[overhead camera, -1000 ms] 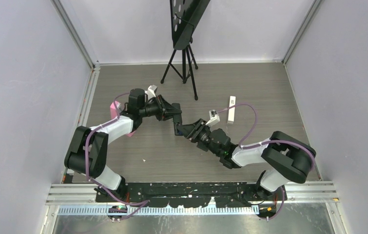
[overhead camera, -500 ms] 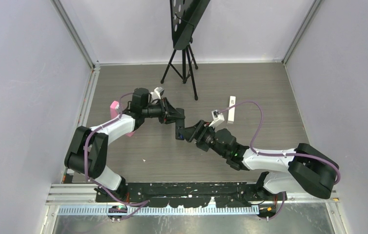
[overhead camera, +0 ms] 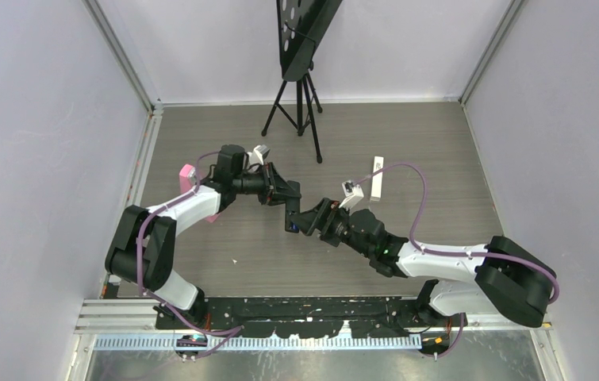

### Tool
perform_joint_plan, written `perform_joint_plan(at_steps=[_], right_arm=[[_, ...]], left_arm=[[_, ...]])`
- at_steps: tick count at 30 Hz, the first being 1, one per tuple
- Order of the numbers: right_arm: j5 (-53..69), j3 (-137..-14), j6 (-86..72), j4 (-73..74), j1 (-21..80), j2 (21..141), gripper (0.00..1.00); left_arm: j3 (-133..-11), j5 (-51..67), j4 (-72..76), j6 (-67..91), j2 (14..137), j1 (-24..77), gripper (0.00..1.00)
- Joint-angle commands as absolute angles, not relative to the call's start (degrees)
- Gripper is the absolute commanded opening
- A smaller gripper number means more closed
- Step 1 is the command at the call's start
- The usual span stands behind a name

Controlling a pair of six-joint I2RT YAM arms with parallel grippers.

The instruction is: Load the batteries into the remote control

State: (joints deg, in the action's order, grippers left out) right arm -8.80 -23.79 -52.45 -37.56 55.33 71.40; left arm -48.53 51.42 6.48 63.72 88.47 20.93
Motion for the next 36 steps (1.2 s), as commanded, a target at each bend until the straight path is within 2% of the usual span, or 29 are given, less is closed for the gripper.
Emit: perform_joint_plan(at_steps=[1,14,21,27,32,36], right_arm=[[-8.3,-24.9,-53.2,-43.2,55.5,72.6,0.83],[-9.7,-22.0,-56.8,-52.5,55.5,73.6,0.81],[-11.4,-18.9,-58.1,-51.8,55.5,72.2,0.68],[-10.6,-20.7,-58.1,-51.1,55.5,74.8,0.61],[-12.0,-22.8,-58.1,-45.4,55.5,76.7,0.47],[-13.7,-22.9,-58.7,-43.0,55.5,77.2,0.41]], left_arm=[[-50.0,52.5,6.3,62.3,86.7,21.0,0.00],[-49.0,52.6,8.4,62.1,86.8,21.0,0.00],[-48.8,53.1,10.8,63.4,86.4,21.0,0.00],[-48.5,53.7,12.5,64.2,86.0,21.0,0.00],[-48.4,54.1,13.7,64.7,85.4,21.1,0.00],[-48.5,53.3,12.8,63.6,85.3,21.0,0.00]])
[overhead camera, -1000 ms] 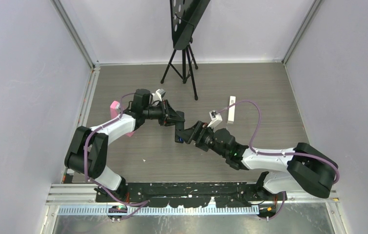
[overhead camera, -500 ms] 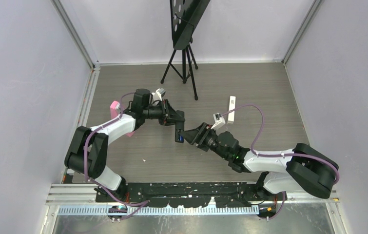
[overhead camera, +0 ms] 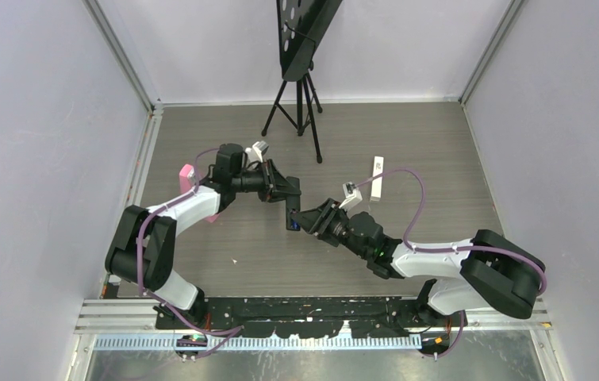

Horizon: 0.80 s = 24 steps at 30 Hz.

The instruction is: Load the batteries into the remote control

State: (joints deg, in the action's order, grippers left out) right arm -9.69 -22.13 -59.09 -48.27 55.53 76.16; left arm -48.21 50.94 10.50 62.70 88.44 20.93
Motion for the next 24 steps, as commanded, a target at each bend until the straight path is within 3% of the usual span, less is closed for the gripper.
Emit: perform_joint_plan(at_steps=[1,6,13,24], right_arm=[[-14.1,-23.2,-58.7,-42.0,55.5,77.1,0.41],[-16.3,-26.6,-56.1,-31.0,55.5,75.3,0.39],[-14.9,-27.4,-54.4,-29.3,55.6,75.5,0.58],[-13.4,-33.1,-53.9,-20.5,55.5,83.8,0.52]], left_arm=[[-48.7,52.8,11.5,62.5,85.4,21.1,0.00],[-51.2,43.0,-4.8,49.8,85.6,21.5,0.00],[-50.9,32.9,-8.4,44.4,87.8,23.4,0.00],[-53.0,12.9,-12.8,39.8,93.4,26.8,0.00]])
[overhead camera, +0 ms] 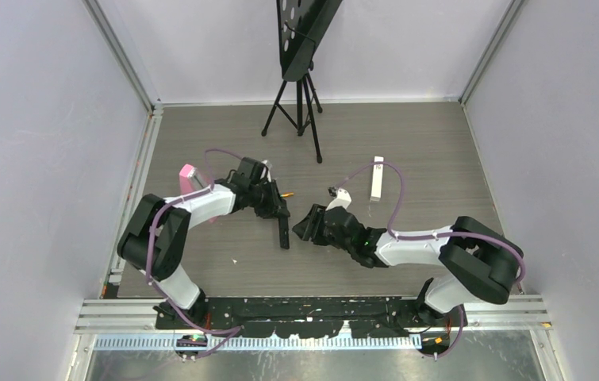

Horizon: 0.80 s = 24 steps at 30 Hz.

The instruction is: Load the batteries into the remote control

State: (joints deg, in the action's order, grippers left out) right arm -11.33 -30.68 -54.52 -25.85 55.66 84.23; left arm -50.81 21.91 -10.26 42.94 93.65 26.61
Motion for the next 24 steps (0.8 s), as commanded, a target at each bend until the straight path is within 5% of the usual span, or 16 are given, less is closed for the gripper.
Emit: perform_joint_plan(at_steps=[1,8,15,24], right_arm=[[-14.9,-33.8,-53.5,-17.6,55.5,83.2,0.52],[-20.1,-38.3,-47.9,-2.8,55.6,79.6,0.52],[-19.7,-50.3,-20.0,8.1,53.2,85.5,0.55],[-2.2,-63.7,6.6,15.3,43.6,99.7,0.57]], left_arm=[[-53.2,11.8,-13.2,39.1,93.0,26.8,0.00],[-53.7,8.4,-15.0,35.9,89.8,26.8,0.00],[-54.7,5.3,-17.0,33.4,86.8,26.4,0.00],[-53.6,6.6,-17.2,33.0,82.3,23.8,0.00]])
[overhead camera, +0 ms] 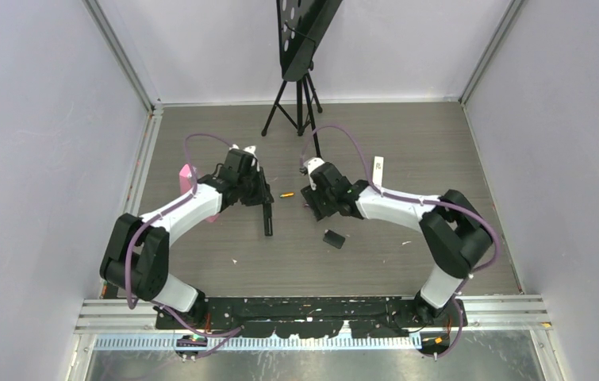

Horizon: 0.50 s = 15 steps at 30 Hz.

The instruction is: Load the batteries into the remote control

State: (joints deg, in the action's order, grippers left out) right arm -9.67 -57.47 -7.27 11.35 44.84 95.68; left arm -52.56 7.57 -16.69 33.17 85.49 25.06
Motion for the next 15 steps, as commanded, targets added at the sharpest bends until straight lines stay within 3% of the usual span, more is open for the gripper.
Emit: perform_joint_plan(at_steps=[1,6,15], right_arm=[[-1.4,-64.9,8.3,15.7,43.3,101.3,0.57],[4.7,-69.8,14.9,17.5,41.5,106.2,0.57],[3.6,-74.8,19.3,17.8,39.7,112.4,0.57]], left_arm=[[-53.6,7.0,-17.1,33.2,82.2,23.4,0.00],[-53.6,9.3,-17.3,33.6,82.1,22.2,0.00],[-53.5,10.4,-17.6,33.9,81.0,20.3,0.00]])
